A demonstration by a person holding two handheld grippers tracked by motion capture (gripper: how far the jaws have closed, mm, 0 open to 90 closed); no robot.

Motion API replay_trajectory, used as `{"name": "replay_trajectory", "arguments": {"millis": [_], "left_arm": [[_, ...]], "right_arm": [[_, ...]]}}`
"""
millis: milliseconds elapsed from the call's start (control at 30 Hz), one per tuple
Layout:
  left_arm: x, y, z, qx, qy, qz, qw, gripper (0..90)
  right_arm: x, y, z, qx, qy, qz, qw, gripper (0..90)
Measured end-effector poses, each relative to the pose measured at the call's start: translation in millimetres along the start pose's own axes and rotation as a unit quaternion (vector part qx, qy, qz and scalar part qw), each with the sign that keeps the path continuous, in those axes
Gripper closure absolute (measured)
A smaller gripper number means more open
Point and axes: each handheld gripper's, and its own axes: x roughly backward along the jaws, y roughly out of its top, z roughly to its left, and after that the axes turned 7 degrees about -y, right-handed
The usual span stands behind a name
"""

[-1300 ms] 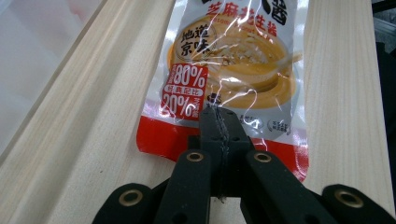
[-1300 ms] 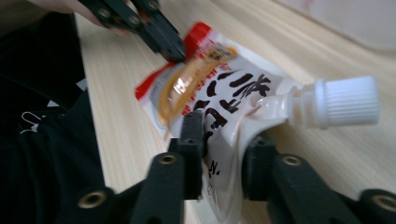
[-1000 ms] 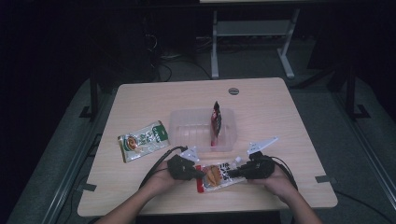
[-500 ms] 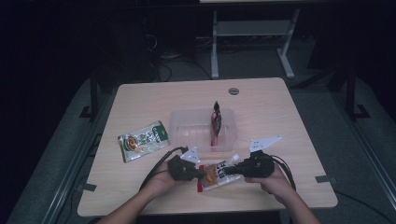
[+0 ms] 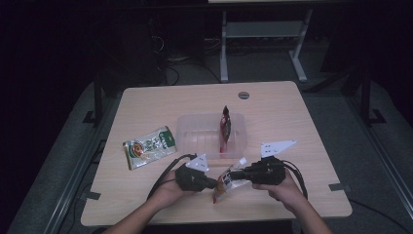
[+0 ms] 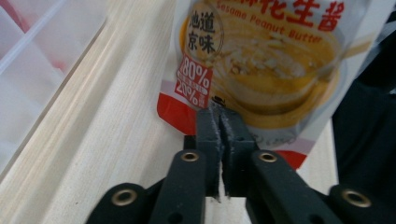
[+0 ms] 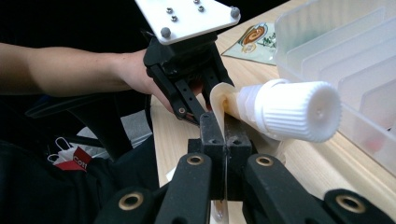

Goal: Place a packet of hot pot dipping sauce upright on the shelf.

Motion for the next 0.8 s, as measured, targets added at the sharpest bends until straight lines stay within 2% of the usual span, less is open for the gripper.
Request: {"name": "replay_trajectory", "arguments": {"millis": [133, 300, 333, 433, 467, 567, 733, 800], "left_arm": [[14.2, -5.3, 1.8, 0.014, -0.004, -0.008, 0.9999, 74.4], [25.3, -11.8, 0.5, 0.017, -0.008, 0.000, 0.9998, 61.0], [28.6, -14.2, 0.3, 0.022, -0.012, 0.001, 0.9997, 61.0], [37.7, -19.3, -1.8, 0.029, -0.012, -0.002, 0.9995, 52.1], [45.3, -23.7, -4.4, 0.033, -0.009, -0.005, 0.9994, 49.7], [51.2, -28.4, -6.5, 0.035, -0.003, -0.006, 0.9994, 45.2], [73.9, -50.5, -11.0, 0.056, 0.018, -0.017, 0.9981, 41.6], [78.1, -54.5, -10.1, 0.055, 0.023, -0.018, 0.9980, 40.8]], "right_arm": [[6.1, 3.0, 1.1, 0.002, -0.008, -0.007, 0.9999, 89.8], [12.2, 5.1, 1.2, 0.004, -0.012, -0.014, 0.9998, 89.8], [13.4, 5.8, 1.5, 0.004, -0.012, -0.015, 0.9998, 89.8], [16.9, 9.7, 2.9, 0.010, -0.013, -0.018, 0.9997, 89.8], [18.2, 12.2, 3.9, 0.015, -0.014, -0.019, 0.9996, 89.8], [18.8, 14.9, 4.3, 0.017, -0.012, -0.020, 0.9996, 89.8], [21.4, 22.7, 3.1, 0.031, -0.014, -0.018, 0.9993, 89.8], [23.3, 24.5, 1.3, 0.033, -0.013, -0.018, 0.9992, 89.8]]}}
